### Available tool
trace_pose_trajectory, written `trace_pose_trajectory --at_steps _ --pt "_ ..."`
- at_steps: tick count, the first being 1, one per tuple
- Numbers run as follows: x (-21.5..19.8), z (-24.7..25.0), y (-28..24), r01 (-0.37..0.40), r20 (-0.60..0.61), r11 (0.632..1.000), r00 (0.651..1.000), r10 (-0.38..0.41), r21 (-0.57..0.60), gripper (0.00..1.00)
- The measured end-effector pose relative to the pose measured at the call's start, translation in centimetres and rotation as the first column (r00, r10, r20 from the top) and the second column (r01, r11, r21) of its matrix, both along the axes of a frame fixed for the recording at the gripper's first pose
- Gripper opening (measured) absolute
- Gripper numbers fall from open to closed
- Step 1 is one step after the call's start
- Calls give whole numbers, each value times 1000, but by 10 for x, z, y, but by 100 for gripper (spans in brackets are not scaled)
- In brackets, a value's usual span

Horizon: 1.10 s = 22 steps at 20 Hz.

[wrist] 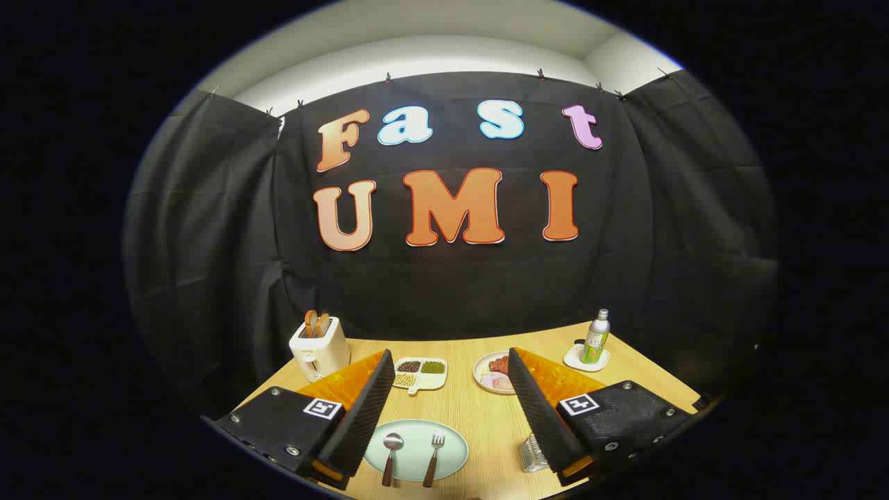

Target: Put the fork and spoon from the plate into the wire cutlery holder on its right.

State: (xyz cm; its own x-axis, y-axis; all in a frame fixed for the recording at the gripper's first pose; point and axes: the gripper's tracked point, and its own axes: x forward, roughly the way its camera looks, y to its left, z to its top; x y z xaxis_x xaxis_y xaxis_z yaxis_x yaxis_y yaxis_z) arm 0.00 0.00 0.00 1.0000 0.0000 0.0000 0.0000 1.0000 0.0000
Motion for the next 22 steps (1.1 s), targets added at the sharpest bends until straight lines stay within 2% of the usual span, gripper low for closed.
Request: trace_pose_trajectory --at_steps 15,22 --pt "-1 -27 13 -2 -46 1000 999 1 -17 98" --pt "11 -71 24 -28 -140 1000 990 28 6 98"
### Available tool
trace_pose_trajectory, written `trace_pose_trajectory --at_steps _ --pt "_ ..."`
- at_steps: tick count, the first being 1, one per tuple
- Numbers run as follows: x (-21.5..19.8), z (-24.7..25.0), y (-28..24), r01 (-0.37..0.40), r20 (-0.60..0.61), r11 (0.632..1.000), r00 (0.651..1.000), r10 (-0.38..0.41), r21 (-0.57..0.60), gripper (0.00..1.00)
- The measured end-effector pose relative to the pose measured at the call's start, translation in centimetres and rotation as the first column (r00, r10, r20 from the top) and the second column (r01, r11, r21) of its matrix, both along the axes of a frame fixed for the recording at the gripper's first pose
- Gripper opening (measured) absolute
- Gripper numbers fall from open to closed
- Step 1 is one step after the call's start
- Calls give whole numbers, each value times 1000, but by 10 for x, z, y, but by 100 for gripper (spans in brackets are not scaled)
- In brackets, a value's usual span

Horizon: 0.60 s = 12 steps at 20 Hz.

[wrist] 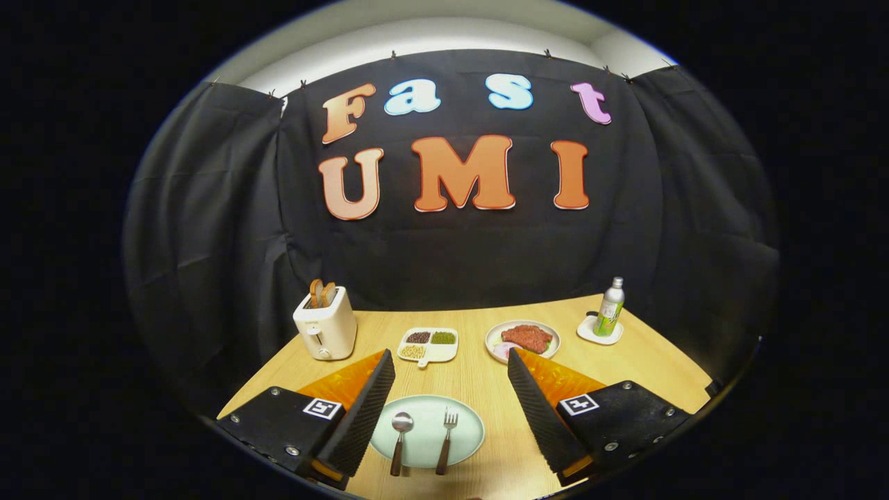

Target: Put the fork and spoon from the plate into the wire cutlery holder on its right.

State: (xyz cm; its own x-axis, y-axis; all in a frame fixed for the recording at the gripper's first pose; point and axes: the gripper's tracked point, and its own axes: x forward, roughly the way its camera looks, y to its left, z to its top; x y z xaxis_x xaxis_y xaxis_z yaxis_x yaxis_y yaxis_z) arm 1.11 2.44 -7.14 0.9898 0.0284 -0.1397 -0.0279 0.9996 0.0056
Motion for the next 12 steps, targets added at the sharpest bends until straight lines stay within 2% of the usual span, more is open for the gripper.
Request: trace_pose_trajectory --at_steps 7,12 --pt "20 -82 4 -11 -158 1000 987 8 -17 98" --pt "28 -152 8 -32 -276 999 961 19 -43 98"
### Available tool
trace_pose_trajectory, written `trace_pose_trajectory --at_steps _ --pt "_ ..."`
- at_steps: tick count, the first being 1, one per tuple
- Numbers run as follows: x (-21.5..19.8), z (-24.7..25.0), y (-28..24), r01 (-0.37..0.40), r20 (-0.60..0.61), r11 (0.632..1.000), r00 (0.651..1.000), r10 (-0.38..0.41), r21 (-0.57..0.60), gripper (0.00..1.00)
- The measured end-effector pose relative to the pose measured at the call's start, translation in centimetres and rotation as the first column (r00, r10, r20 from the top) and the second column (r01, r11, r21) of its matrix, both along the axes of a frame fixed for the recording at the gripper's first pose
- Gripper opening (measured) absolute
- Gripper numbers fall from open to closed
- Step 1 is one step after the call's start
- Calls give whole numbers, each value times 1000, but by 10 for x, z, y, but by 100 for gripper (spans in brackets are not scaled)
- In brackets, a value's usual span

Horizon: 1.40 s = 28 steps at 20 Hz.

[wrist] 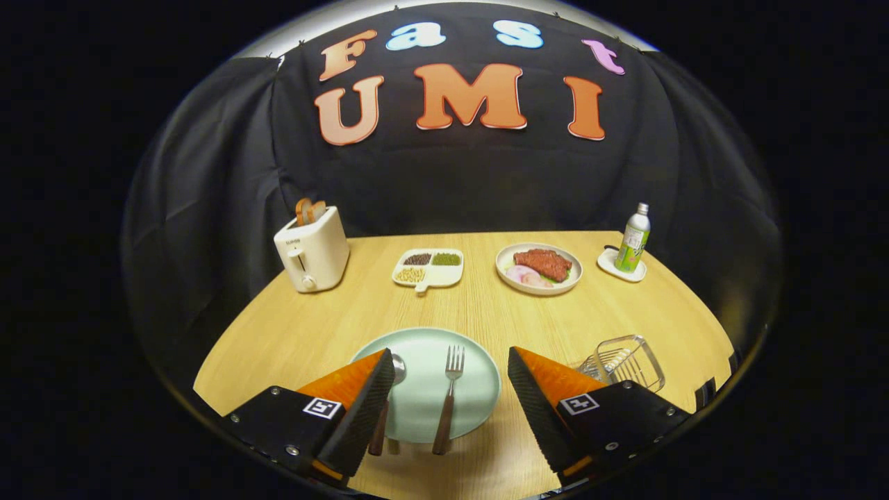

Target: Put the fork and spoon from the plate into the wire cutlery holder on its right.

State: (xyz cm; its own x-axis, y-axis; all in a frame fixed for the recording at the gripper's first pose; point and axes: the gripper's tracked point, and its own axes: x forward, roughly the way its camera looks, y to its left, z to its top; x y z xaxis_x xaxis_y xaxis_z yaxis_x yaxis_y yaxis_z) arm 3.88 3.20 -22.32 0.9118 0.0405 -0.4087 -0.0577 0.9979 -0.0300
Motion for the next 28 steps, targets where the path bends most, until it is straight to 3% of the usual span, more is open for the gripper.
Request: trace_pose_trajectory --at_steps 2,4,15,20,23,28 --pt "5 -22 -1 0 -33 1000 999 -1 -11 97" --pt "10 -43 -3 10 -59 1000 998 -12 -24 91" --pt "15 -100 -2 26 -176 999 984 -34 -48 45" --pt "15 -106 -1 25 -202 998 979 -37 -61 30" --pt "16 -107 -3 41 -219 997 974 -54 -63 13" --pt "13 -95 -6 48 -231 998 971 -58 -51 6"
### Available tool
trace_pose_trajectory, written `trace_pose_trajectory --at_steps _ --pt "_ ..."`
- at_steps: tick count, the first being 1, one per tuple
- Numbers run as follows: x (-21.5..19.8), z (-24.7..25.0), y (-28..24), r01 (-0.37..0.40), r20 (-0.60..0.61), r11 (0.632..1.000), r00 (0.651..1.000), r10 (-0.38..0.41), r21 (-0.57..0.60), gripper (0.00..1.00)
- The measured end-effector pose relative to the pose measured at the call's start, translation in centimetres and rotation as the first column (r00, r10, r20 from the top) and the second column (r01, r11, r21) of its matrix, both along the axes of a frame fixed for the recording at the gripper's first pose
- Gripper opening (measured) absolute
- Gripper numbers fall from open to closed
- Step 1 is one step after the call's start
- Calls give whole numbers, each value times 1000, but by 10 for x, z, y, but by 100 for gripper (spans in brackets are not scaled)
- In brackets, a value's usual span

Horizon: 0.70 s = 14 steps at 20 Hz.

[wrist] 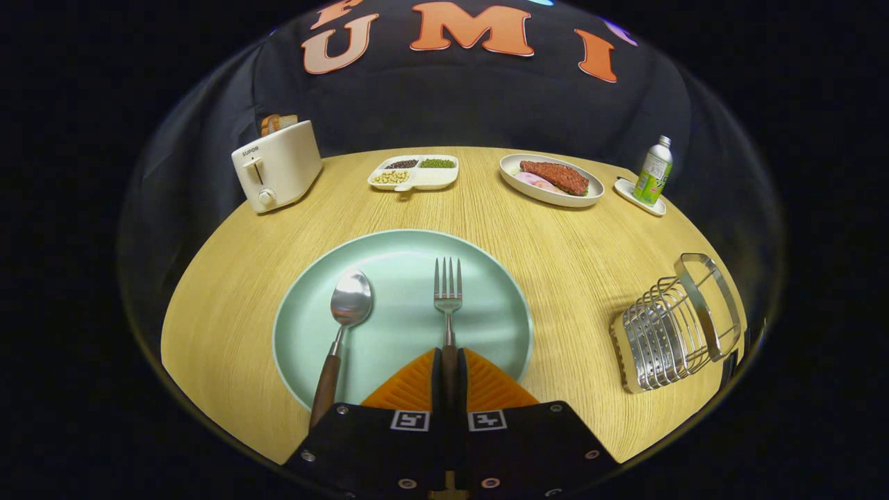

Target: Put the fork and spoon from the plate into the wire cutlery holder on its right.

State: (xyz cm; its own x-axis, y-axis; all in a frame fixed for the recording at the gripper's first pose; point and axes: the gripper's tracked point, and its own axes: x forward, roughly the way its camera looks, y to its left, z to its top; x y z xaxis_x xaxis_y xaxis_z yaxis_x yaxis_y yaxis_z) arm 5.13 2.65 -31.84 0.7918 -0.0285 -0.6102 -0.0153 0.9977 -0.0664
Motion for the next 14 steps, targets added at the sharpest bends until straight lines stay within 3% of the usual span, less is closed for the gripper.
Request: trace_pose_trajectory --at_steps 9,14 --pt "-40 87 -22 -75 -5 997 997 75 14 6" --pt "-56 133 -61 -52 -9 998 999 52 -18 5"
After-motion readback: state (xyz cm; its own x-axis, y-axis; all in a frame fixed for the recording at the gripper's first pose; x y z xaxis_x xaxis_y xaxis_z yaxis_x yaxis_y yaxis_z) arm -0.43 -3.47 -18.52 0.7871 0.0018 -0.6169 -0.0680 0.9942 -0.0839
